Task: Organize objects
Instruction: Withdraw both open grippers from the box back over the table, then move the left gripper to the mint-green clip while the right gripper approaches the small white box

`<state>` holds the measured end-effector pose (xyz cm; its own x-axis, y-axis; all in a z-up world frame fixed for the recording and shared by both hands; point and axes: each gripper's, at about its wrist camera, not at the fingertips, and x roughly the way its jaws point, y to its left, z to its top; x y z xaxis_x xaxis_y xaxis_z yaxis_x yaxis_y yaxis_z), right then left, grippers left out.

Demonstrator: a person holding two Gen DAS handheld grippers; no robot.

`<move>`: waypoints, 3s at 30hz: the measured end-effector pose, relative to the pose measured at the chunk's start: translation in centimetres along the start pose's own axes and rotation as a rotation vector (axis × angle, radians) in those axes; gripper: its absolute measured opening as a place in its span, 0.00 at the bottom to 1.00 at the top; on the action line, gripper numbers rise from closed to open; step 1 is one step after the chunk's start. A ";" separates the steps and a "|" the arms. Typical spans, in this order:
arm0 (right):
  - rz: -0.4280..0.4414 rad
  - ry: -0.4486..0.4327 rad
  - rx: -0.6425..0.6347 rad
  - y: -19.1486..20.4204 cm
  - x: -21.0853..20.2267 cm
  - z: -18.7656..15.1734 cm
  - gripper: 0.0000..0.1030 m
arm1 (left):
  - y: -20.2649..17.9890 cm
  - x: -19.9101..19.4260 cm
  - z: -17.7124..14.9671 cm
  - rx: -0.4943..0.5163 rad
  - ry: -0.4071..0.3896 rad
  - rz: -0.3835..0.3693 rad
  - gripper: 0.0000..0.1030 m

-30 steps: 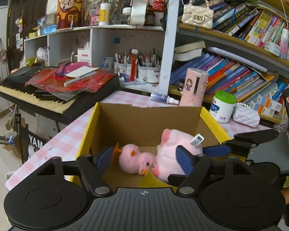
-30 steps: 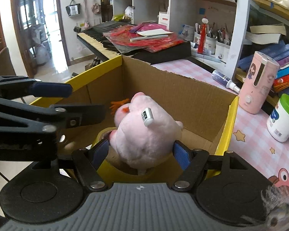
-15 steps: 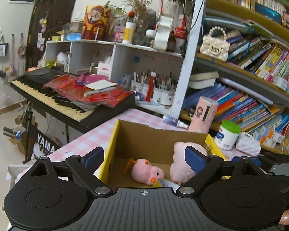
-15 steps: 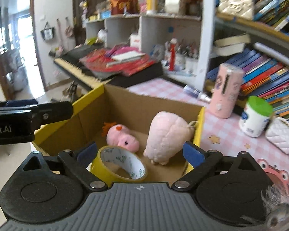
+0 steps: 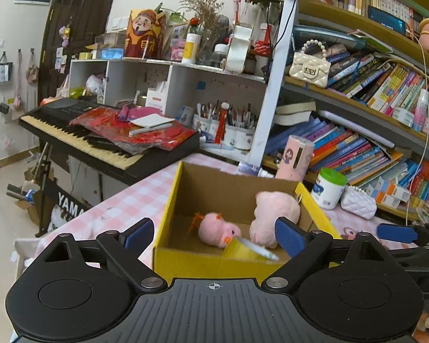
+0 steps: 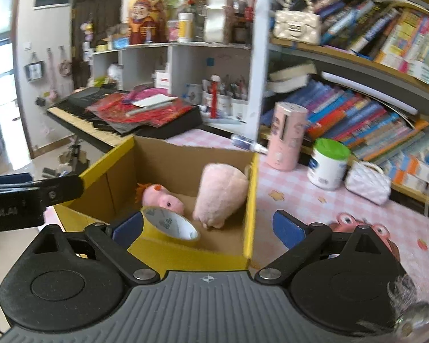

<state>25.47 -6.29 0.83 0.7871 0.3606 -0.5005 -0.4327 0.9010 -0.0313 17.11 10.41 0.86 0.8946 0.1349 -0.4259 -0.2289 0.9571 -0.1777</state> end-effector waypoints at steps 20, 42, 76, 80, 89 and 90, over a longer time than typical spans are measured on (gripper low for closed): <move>-0.152 0.167 0.037 5.8 -6.4 -8.7 0.95 | 3.2 -7.3 -6.9 0.033 0.199 0.095 0.91; -0.227 0.200 0.128 7.3 -12.8 -14.0 0.94 | 3.2 -12.7 -11.0 0.117 0.266 0.015 0.91; -0.418 0.225 0.299 -4.2 -13.9 -15.2 0.92 | -8.3 -6.7 -10.4 0.274 0.288 -0.247 0.91; -0.422 0.232 0.303 -6.4 -12.8 -14.4 0.92 | -10.0 -5.2 -10.0 0.275 0.290 -0.253 0.91; -0.416 0.229 0.290 -10.8 -10.6 -12.6 0.90 | -13.6 -2.0 -8.9 0.266 0.277 -0.265 0.90; -0.414 0.226 0.290 -11.3 -10.4 -12.4 0.89 | -14.0 -1.7 -8.8 0.266 0.274 -0.265 0.90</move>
<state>16.74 -23.21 -4.32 0.7381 -0.0695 -0.6711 0.0567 0.9976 -0.0410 15.44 -5.47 -3.73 0.7665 -0.1619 -0.6215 0.1323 0.9868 -0.0939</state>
